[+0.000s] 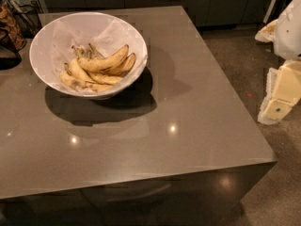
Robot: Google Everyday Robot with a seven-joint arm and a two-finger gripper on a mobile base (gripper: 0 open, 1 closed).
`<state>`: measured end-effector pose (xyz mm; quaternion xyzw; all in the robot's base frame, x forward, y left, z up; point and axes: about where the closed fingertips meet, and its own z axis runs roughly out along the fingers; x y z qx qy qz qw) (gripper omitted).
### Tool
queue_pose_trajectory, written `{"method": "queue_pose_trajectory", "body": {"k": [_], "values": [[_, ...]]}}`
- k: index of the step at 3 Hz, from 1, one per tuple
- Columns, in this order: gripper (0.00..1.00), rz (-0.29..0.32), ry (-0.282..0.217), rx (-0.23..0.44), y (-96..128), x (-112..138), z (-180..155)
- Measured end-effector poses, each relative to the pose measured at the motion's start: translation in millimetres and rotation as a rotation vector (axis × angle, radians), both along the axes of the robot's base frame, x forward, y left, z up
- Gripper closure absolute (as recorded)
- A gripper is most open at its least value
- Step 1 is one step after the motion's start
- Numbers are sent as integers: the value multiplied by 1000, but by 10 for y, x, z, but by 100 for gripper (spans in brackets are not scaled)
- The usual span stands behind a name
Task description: Pick banana from white bowl
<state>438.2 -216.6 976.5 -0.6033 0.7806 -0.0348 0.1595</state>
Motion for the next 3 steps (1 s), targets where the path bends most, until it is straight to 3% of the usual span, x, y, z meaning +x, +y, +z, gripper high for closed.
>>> {"method": "queue_pose_trajectory", "body": {"k": [1, 2, 3], "values": [[0, 0, 0, 0, 0, 0, 0], [0, -36, 32, 9, 84, 134, 62], [0, -27, 51, 24, 289, 358, 196]]}}
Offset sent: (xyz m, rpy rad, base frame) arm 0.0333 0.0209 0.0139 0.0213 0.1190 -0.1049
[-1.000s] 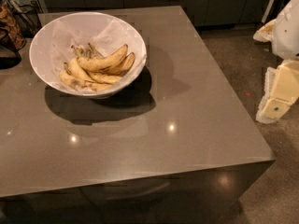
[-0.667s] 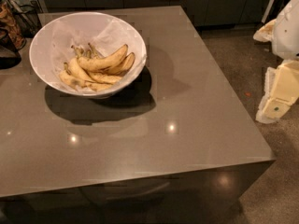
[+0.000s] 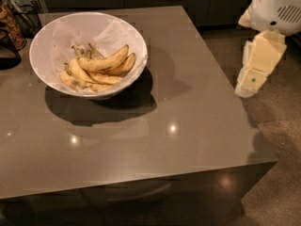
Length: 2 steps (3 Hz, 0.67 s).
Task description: Pick banana from white bowl
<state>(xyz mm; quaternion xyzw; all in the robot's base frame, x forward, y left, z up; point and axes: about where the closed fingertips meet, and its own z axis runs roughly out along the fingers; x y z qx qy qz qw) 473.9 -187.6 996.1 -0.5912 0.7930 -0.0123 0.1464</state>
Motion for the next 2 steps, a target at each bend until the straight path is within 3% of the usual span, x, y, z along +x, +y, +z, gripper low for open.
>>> {"method": "queue_pose_trajectory", "body": {"k": [1, 2], "values": [[0, 39, 1, -4, 239, 243, 104], [0, 42, -33, 9, 295, 314, 146]]}}
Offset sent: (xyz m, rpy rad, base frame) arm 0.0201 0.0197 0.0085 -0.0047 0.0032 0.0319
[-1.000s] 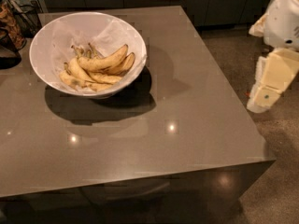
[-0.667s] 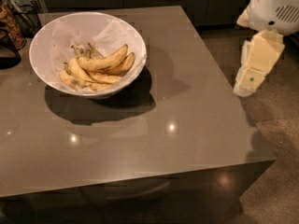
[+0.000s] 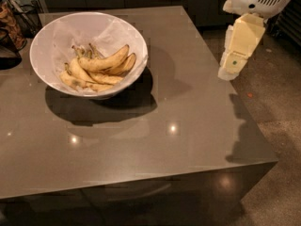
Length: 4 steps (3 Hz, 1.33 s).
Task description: Pick banana from white bowl
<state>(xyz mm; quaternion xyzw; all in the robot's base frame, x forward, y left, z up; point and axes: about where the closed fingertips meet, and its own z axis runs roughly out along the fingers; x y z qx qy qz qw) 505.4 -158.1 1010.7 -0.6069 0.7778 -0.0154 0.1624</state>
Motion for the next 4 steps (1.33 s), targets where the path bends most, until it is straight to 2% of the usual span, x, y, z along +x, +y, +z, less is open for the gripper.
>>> {"method": "queue_pose_trajectory", "body": {"k": [1, 2, 4], "values": [[0, 0, 0, 0, 2, 1, 1], [0, 83, -52, -2, 353, 168, 89], [0, 273, -89, -42, 1015, 485, 221]]}}
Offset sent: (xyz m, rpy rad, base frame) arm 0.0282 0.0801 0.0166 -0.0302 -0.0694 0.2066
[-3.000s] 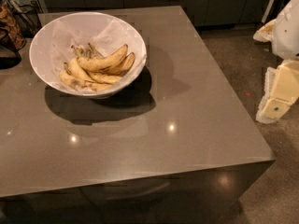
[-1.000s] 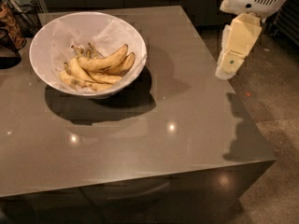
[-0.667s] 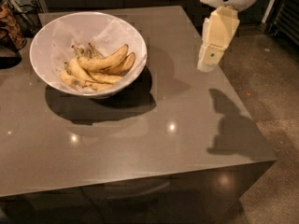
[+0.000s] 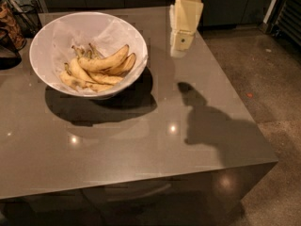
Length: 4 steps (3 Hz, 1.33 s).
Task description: Pick banana from white bowl
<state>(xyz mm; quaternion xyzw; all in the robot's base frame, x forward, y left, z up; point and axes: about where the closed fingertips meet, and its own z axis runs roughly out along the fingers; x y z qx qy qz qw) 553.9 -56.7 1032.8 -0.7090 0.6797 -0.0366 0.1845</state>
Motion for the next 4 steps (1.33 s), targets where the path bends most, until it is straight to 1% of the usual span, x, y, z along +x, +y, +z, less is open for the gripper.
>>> {"method": "queue_pose_trajectory", "body": {"k": [1, 2, 3, 4], "values": [[0, 4, -25, 18, 67, 60, 27], [0, 23, -48, 50, 162, 146, 50], [0, 97, -73, 86, 466, 342, 102], [0, 209, -52, 48, 1061, 720, 2]]}}
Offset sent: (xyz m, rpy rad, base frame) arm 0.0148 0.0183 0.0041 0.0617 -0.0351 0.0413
